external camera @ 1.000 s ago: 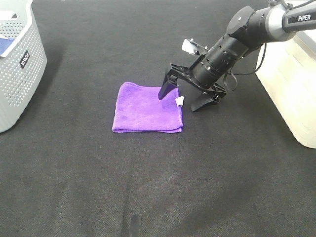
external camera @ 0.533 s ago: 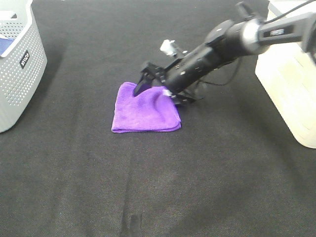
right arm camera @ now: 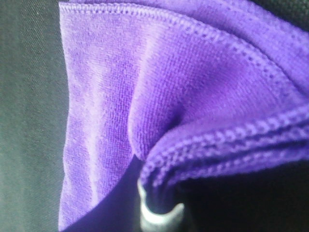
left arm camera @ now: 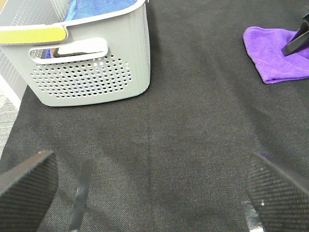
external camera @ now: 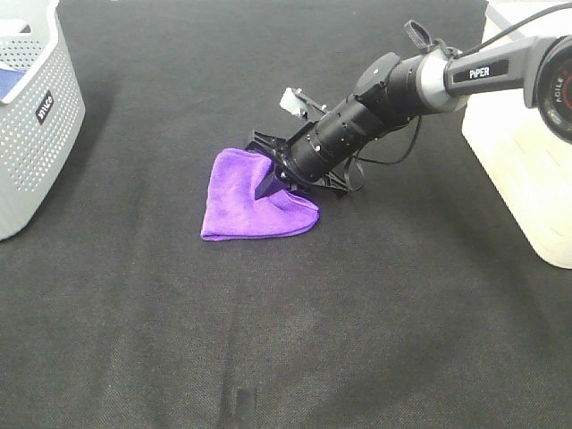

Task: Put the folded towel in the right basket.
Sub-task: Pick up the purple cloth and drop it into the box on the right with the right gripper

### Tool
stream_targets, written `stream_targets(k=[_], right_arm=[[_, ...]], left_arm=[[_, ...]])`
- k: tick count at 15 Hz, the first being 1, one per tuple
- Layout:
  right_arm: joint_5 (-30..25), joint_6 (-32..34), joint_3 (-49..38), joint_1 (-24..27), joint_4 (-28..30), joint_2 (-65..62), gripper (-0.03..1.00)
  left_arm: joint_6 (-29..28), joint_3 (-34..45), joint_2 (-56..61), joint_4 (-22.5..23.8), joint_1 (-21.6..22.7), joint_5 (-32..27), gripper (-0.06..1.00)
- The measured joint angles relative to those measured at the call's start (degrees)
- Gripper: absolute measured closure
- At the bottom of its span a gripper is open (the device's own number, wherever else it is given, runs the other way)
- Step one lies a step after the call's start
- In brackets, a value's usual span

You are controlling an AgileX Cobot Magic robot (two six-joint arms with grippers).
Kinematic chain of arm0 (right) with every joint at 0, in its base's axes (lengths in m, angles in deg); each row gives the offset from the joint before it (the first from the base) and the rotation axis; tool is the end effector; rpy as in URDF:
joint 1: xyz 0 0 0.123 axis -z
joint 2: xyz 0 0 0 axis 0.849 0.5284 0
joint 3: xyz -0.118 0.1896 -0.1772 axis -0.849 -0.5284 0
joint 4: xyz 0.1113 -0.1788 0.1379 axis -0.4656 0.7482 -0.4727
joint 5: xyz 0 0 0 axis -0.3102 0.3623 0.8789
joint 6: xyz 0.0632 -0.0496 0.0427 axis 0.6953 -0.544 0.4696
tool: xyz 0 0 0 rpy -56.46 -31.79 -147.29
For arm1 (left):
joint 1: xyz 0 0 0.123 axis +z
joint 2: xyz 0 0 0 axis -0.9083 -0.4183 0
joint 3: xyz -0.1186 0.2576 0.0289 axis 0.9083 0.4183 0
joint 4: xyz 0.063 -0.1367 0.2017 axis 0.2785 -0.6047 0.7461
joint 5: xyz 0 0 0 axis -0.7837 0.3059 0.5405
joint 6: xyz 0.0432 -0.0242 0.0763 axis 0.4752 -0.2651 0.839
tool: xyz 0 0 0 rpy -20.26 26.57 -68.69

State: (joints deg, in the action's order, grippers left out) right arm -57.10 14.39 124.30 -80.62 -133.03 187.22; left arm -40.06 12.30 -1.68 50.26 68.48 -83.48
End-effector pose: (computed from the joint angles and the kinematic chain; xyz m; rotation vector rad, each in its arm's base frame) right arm 0.4436 0.2299 0.0737 -0.1482 2.7774 0.8811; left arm -0.0059 -0.0058 0.2799 0.0993 2.0193 0.0476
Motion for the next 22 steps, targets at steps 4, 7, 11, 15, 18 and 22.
stream_targets(k=[4,7,11,15,18,22], right_arm=[[-5.50,2.29,-0.23,-0.11,7.68,-6.70,0.89],[-14.90,5.56,6.59,-0.11,18.16,-15.41,0.89],[-26.13,10.66,18.22,1.60,31.00,-21.60,0.89],[-29.74,11.52,26.13,14.15,33.35,-24.29,0.89],[-29.97,11.52,27.39,25.44,37.59,-24.69,0.89],[-30.31,11.52,27.44,34.78,39.88,-24.98,0.89]], left_arm=[[0.00,0.00,0.00,0.00,0.00,0.00,-0.05],[0.00,0.00,0.00,0.00,0.00,0.00,-0.05],[0.00,0.00,0.00,0.00,0.00,0.00,-0.05],[0.00,0.00,0.00,0.00,0.00,0.00,-0.05],[0.00,0.00,0.00,0.00,0.00,0.00,-0.05],[0.00,0.00,0.00,0.00,0.00,0.00,-0.05]])
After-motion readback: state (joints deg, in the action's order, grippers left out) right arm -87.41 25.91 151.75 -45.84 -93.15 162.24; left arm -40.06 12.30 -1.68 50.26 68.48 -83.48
